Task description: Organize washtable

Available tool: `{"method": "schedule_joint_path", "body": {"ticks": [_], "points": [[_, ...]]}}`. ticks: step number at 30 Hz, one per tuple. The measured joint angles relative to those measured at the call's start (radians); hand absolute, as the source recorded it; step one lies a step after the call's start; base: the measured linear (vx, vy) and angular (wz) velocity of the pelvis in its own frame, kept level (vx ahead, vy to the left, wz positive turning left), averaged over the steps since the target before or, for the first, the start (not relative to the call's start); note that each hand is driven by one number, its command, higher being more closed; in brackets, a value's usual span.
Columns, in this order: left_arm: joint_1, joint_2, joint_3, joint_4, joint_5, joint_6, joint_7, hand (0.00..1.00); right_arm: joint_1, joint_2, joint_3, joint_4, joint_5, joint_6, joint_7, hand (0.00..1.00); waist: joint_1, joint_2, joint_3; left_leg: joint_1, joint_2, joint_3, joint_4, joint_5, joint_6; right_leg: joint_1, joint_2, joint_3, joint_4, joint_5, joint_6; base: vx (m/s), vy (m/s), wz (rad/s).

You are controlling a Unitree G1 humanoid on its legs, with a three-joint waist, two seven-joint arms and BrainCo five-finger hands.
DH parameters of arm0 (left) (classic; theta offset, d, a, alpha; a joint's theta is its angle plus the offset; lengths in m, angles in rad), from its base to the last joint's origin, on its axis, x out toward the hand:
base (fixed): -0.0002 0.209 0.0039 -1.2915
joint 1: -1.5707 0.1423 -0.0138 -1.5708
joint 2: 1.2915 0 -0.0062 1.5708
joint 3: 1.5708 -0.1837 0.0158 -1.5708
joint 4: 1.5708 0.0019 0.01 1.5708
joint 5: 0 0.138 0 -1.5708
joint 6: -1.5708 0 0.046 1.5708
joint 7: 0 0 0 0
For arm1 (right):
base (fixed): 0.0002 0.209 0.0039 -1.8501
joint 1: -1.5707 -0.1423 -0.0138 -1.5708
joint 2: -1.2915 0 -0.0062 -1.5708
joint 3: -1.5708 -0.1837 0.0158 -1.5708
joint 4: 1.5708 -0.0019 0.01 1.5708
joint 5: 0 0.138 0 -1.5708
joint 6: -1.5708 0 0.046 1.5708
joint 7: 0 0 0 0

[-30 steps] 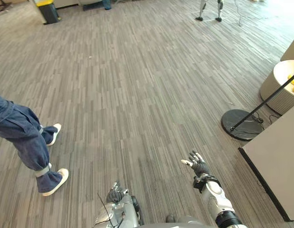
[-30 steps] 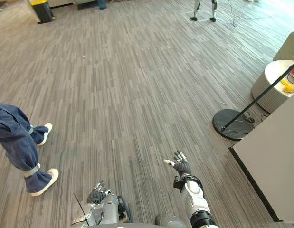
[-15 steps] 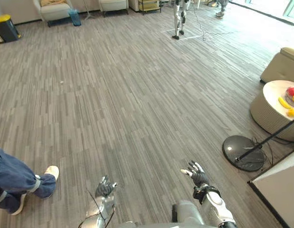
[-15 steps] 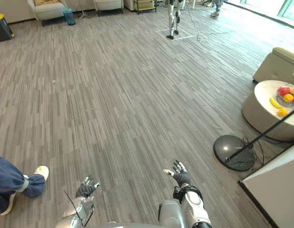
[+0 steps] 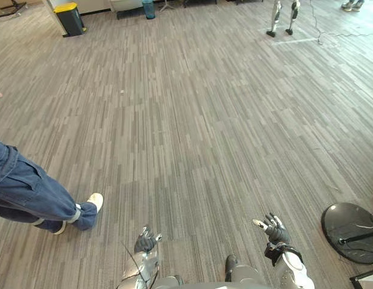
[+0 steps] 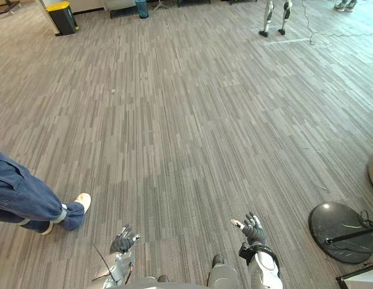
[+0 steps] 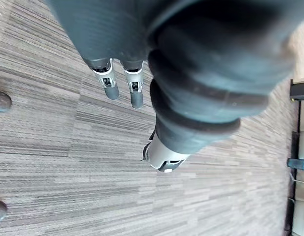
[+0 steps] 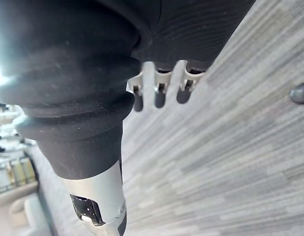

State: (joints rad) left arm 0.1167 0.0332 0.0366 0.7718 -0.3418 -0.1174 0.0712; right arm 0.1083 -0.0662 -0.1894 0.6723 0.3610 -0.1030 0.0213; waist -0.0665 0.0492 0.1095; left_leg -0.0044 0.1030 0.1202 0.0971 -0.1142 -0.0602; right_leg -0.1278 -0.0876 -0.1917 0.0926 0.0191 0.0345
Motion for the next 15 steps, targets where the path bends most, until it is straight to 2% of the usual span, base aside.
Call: {"method": "schedule_joint_path", "body": {"ticks": [1,3,11,15], "points": [[0.000,0.007,0.001,0.004,0.000,0.000,0.000,0.00,-0.001,0.012,0.001,0.029,0.000,0.003,-0.001,0.00,0.003,-0.016,0.001,-0.005,-0.007,0.009,-0.020,0.004,0.006,0.002,0.001,0.005,-0.042,0.028,0.004,-0.01,0.086,-0.07],[0.013,0.010,0.000,0.013,-0.001,0.001,0.001,0.00,0.013,0.024,0.003,0.043,-0.004,0.003,-0.003,0.00,0.003,-0.028,-0.004,-0.003,-0.018,0.022,-0.023,0.010,0.010,0.010,-0.001,0.018,-0.073,0.049,0.010,-0.03,0.082,-0.18],[0.008,0.009,-0.007,0.081,-0.001,-0.010,0.005,0.00,0.036,0.020,-0.010,0.189,-0.062,0.004,-0.023,0.00,-0.003,-0.018,-0.025,0.037,-0.029,0.034,-0.065,0.020,0.007,0.043,-0.001,0.033,-0.124,0.071,0.015,0.00,0.015,-0.08],[0.017,0.009,0.004,0.125,-0.001,-0.011,0.023,0.00,0.037,0.020,-0.024,0.246,-0.079,0.003,-0.033,0.00,-0.002,-0.023,-0.026,0.064,-0.019,0.047,-0.077,0.020,0.006,0.071,0.008,0.037,-0.132,0.075,0.014,-0.01,-0.007,-0.03]]}}
